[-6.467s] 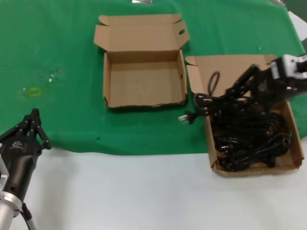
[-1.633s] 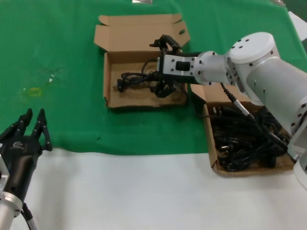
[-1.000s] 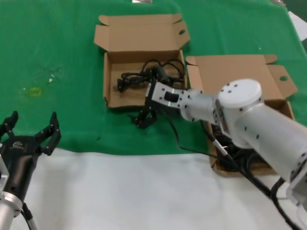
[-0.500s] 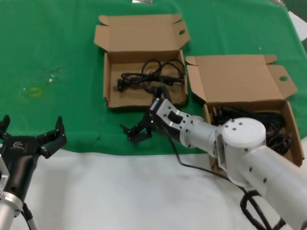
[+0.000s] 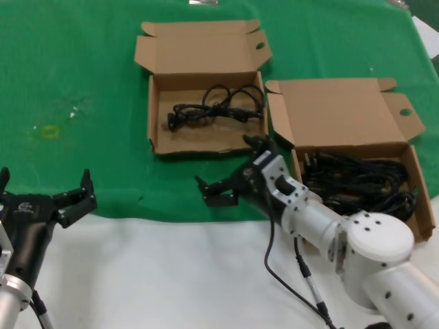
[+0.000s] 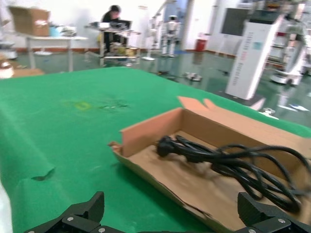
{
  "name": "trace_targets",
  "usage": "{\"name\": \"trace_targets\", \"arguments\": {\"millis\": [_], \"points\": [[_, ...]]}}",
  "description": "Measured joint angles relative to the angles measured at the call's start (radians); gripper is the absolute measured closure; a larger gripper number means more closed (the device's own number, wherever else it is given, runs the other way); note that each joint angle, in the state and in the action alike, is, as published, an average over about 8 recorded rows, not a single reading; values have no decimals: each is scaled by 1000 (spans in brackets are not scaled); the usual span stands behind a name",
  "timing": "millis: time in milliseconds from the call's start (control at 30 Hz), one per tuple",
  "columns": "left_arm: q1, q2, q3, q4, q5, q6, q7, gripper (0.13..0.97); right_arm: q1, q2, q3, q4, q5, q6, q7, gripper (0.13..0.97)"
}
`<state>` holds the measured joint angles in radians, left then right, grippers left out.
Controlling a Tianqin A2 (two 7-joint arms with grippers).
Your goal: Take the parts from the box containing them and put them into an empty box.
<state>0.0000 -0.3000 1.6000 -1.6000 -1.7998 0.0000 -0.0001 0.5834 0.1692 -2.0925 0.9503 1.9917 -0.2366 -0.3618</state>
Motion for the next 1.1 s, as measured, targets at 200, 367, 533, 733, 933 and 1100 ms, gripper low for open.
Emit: {"name": "trace_targets", "arguments": {"millis": [200, 367, 533, 733, 933, 1100], "points": [[0, 0, 0, 0, 0, 0, 0, 136, -107, 24, 90, 119, -35, 43, 66, 129], [0, 0, 0, 0, 0, 0, 0, 132, -197, 44, 166, 219, -65, 80, 122, 129], [0, 0, 0, 0, 0, 0, 0, 132, -286, 64, 241, 318, -94, 116, 177, 129], [0, 0, 0, 0, 0, 0, 0, 132, -393, 88, 332, 437, -129, 159, 243, 129], [0, 0, 0, 0, 0, 0, 0, 132, -494, 111, 417, 550, -162, 200, 306, 129], [0, 0, 0, 0, 0, 0, 0, 132, -534, 120, 451, 595, -176, 217, 332, 129]]}}
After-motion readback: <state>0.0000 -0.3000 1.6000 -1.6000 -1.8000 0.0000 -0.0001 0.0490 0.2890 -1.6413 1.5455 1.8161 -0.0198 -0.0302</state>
